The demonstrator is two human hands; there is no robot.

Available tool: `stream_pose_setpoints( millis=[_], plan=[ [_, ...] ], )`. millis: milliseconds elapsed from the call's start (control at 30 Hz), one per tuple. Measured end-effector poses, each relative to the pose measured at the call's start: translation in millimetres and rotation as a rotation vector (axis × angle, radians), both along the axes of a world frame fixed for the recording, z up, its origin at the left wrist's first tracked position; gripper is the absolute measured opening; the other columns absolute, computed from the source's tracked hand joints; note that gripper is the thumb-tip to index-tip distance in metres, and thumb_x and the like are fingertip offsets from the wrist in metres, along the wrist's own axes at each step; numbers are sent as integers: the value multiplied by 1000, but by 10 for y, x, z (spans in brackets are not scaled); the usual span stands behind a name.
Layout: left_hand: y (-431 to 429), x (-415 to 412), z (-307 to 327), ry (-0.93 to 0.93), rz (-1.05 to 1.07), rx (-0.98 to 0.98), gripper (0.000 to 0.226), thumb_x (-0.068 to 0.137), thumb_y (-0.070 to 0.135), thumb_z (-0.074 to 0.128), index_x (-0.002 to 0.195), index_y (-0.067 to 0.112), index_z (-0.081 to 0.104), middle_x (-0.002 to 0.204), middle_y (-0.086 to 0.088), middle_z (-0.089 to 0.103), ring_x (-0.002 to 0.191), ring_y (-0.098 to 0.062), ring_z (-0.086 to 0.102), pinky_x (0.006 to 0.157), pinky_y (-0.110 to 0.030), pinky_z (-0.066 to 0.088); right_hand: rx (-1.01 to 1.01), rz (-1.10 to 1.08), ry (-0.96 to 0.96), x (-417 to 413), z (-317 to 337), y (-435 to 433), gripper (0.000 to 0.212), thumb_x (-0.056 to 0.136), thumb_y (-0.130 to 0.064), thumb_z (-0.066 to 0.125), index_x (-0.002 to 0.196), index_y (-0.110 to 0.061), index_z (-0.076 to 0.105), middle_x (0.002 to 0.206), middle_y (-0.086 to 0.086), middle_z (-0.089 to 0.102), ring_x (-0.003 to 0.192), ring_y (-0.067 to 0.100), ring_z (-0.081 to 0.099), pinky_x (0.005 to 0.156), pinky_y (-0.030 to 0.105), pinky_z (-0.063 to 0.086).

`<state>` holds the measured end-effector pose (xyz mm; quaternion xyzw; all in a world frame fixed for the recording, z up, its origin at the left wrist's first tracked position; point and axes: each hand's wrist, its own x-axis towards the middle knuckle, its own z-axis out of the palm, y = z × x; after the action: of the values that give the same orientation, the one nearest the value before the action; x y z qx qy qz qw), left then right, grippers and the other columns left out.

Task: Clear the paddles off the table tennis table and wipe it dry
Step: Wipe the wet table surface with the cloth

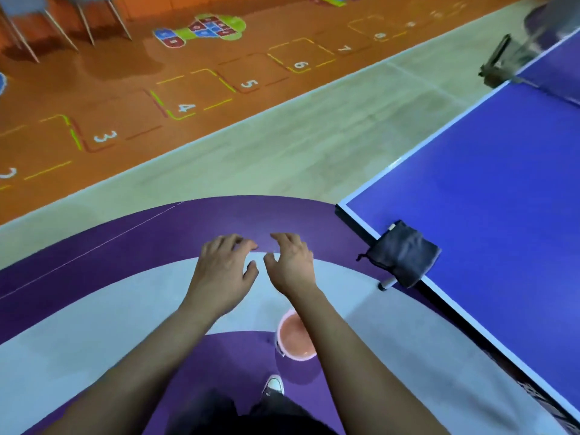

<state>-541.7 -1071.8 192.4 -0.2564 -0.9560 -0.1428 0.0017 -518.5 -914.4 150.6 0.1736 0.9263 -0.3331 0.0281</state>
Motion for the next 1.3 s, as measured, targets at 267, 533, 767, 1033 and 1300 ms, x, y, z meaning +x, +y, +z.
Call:
stream_pose_setpoints(
  millis=[267, 533, 767, 1033, 1300],
  plan=[
    [616, -1709, -45, 42, -345, 25, 43, 87, 40, 39, 113, 21, 67, 107, 1, 64, 100, -30, 61, 88, -46, 47, 36, -334, -42, -884, -102, 575, 47, 99, -28, 53, 146, -25, 50, 149, -1, 46, 130, 26, 46, 107, 40, 34],
    [1159, -2963, -194, 27, -737, 4, 26, 87, 28, 59, 109, 21, 69, 102, 2, 64, 96, -30, 61, 86, -43, 45, 7, -920, 0, -1327, -77, 833, 42, 98, -24, 57, 140, -22, 55, 141, 1, 51, 124, 28, 48, 105, 39, 33],
    [1998, -3180, -214, -12, -1132, -45, 39, 85, 38, 43, 107, 21, 70, 103, 2, 67, 93, -30, 61, 84, -45, 48, -16, -1298, -23, -1118, -251, 932, 42, 98, -23, 55, 139, -22, 55, 141, 2, 51, 122, 28, 50, 101, 38, 37],
    [3206, -3226, -471, -10, -1420, -157, 45, 85, 42, 36, 105, 22, 71, 99, 4, 66, 90, -28, 62, 83, -43, 49, -140, -1668, -25, -973, -758, 1706, 38, 95, -22, 55, 133, -19, 56, 139, 5, 52, 117, 30, 52, 100, 38, 38],
    [4125, -3421, -707, -16, -1540, -246, 45, 87, 42, 35, 109, 24, 69, 106, 5, 65, 96, -26, 60, 85, -42, 46, -73, -1882, 16, -1066, -1138, 2391, 63, 99, -27, 56, 157, -20, 33, 154, 10, 38, 129, 30, 47, 106, 42, 43]
  ],
)
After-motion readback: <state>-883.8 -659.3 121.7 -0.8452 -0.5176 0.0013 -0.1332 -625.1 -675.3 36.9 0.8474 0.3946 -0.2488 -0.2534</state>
